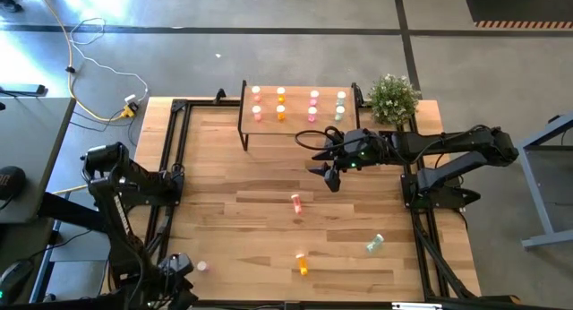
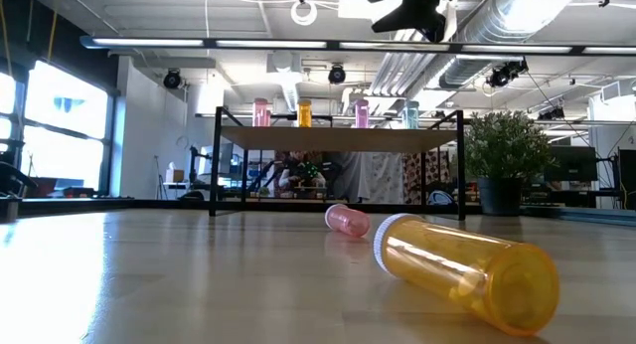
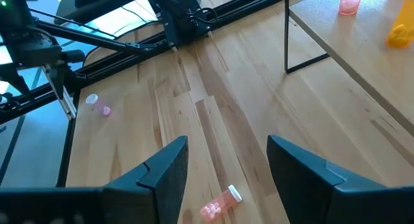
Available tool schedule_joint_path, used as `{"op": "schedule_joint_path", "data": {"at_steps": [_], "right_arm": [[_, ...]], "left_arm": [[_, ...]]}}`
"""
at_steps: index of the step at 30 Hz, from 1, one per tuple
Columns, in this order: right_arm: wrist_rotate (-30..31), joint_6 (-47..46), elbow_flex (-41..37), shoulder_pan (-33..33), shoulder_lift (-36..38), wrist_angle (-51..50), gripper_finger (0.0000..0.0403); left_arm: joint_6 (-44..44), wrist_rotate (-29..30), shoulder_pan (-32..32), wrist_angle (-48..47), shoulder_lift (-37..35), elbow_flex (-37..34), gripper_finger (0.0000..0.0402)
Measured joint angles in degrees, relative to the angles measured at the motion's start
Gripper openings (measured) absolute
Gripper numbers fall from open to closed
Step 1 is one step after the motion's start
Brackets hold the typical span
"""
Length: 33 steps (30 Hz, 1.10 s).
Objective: Pick and place medicine bottles onto shelf by color
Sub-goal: Put the purple pill bottle on the shelf aligned with the other purple pill bottles
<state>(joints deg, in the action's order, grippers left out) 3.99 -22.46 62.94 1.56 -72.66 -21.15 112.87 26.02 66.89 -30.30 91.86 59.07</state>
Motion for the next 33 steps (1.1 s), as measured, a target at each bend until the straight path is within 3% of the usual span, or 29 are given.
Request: {"op": "schedule_joint_path", "data": {"at_steps": [7,14,19,33], "right_arm": [[2.01,-0.01,0.0,0.0,-0.02,-0.02,0.0202],[2.22,-1.59,0.0,-0.02,-0.02,0.0,0.0202],[4.68,-1.53,0.0,-0.02,-0.02,-0.01,0.0202],[4.96,-0.44,0.0,-0.02,-0.02,0.0,0.0202]], "left_arm": [[-1.96,-0.99,-1.73,-0.52,4.01,0.02,0.0216],[-4.95,-8.6,-3.56,-7.63,3.13,0.16,0.0216],[-6.06,-8.47,-3.83,-15.68,1.53,1.24,0.0216],[-16.43,-9.76,-8.9,-16.64,1.89,1.32,0.0216]]}}
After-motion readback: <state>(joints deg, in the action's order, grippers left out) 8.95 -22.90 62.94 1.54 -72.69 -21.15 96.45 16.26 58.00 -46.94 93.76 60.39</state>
